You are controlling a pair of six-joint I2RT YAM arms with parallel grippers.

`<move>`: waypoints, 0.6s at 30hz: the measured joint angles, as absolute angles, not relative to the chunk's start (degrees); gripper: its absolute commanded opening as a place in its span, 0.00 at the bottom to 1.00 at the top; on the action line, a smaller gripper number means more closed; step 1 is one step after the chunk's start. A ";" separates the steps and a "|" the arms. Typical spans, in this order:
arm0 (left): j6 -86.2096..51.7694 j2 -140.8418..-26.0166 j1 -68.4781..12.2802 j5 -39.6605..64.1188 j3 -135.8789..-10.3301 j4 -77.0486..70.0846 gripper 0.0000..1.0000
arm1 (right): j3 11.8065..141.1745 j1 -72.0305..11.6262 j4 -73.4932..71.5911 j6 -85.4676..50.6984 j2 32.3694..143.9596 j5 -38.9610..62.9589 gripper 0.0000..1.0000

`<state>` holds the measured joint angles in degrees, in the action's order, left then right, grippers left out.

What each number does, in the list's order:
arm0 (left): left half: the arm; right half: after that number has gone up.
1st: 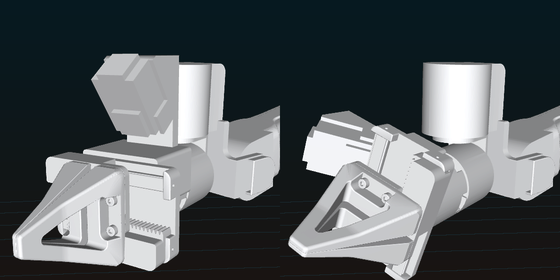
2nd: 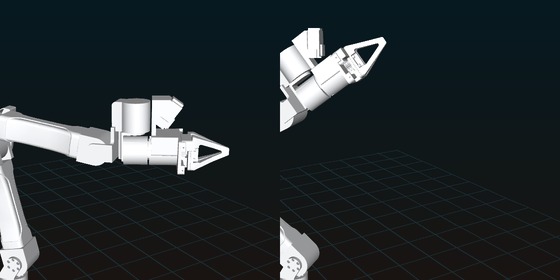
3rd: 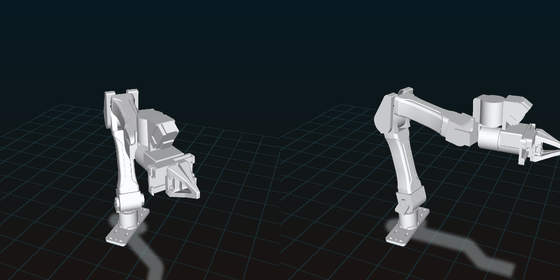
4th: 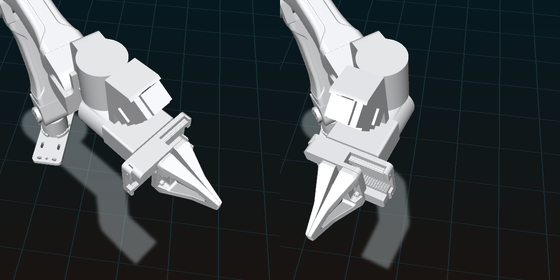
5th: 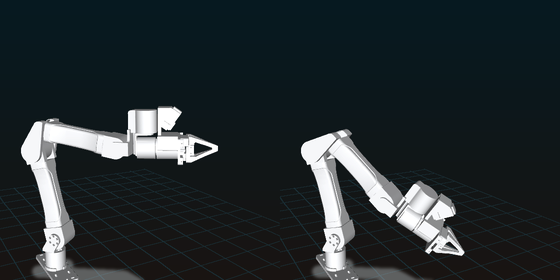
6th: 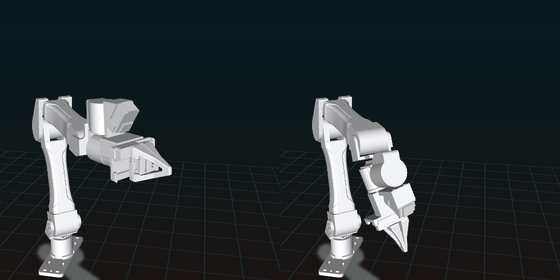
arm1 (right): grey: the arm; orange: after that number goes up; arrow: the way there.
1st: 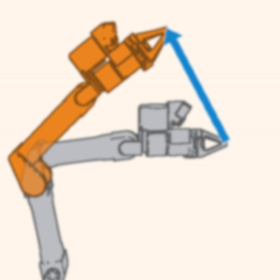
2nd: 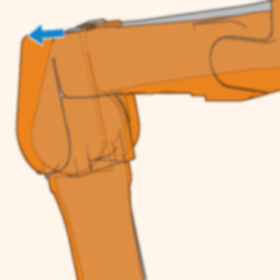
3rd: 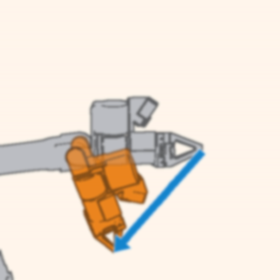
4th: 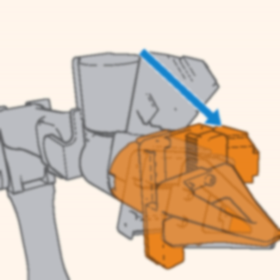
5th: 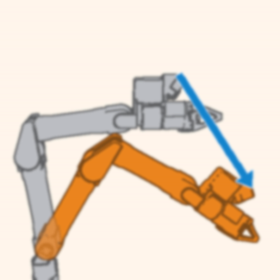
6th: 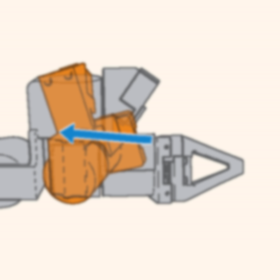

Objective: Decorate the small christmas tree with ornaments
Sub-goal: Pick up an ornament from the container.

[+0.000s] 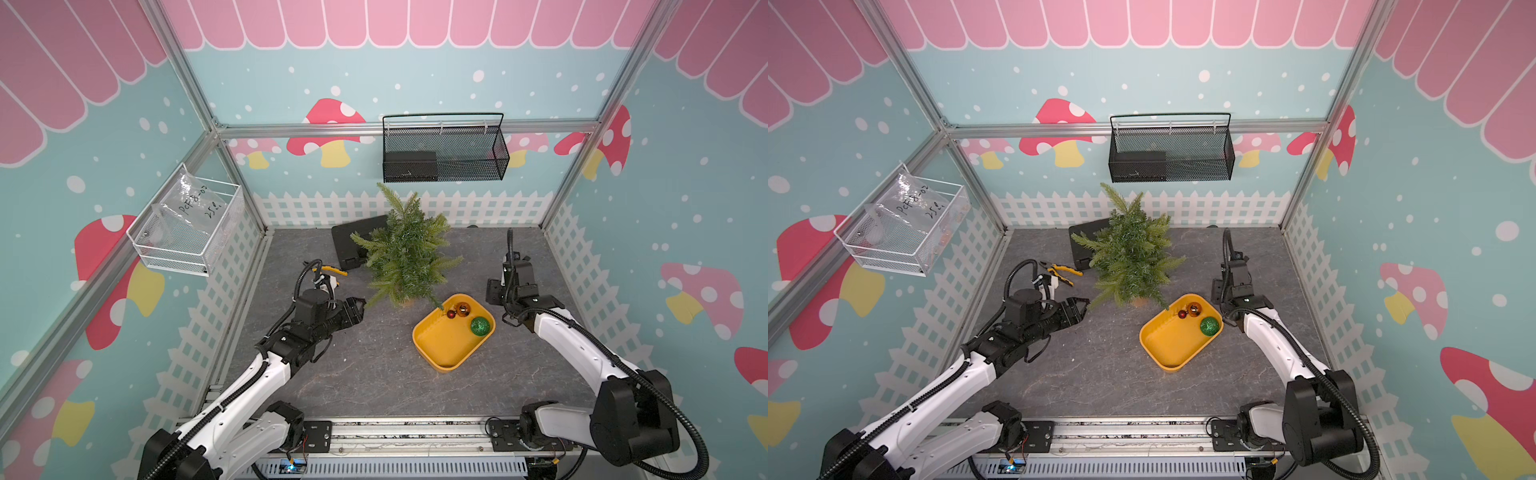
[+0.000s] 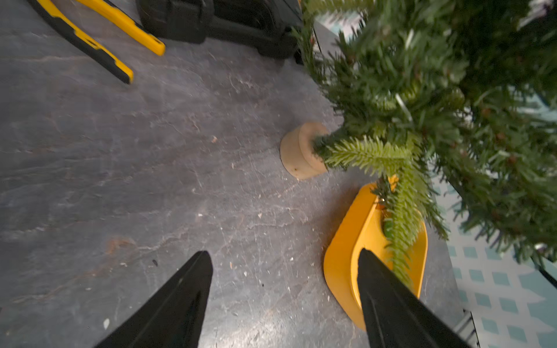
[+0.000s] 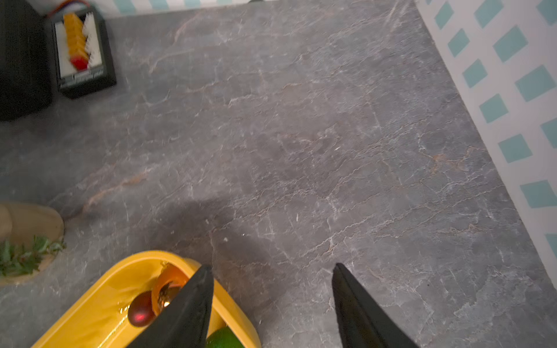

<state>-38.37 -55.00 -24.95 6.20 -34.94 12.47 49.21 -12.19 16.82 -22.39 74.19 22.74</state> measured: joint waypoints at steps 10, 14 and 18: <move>-40.86 -55.00 -29.04 5.32 -33.43 12.38 0.78 | 50.68 -20.03 24.14 -21.17 77.62 18.13 0.67; -41.63 -54.24 -29.15 5.15 -32.91 12.45 0.77 | 50.68 -22.59 25.87 -21.30 77.60 17.12 0.66; -41.89 -50.98 -30.11 4.93 -32.36 13.37 0.77 | 50.57 -24.53 26.63 -21.80 77.60 16.93 0.65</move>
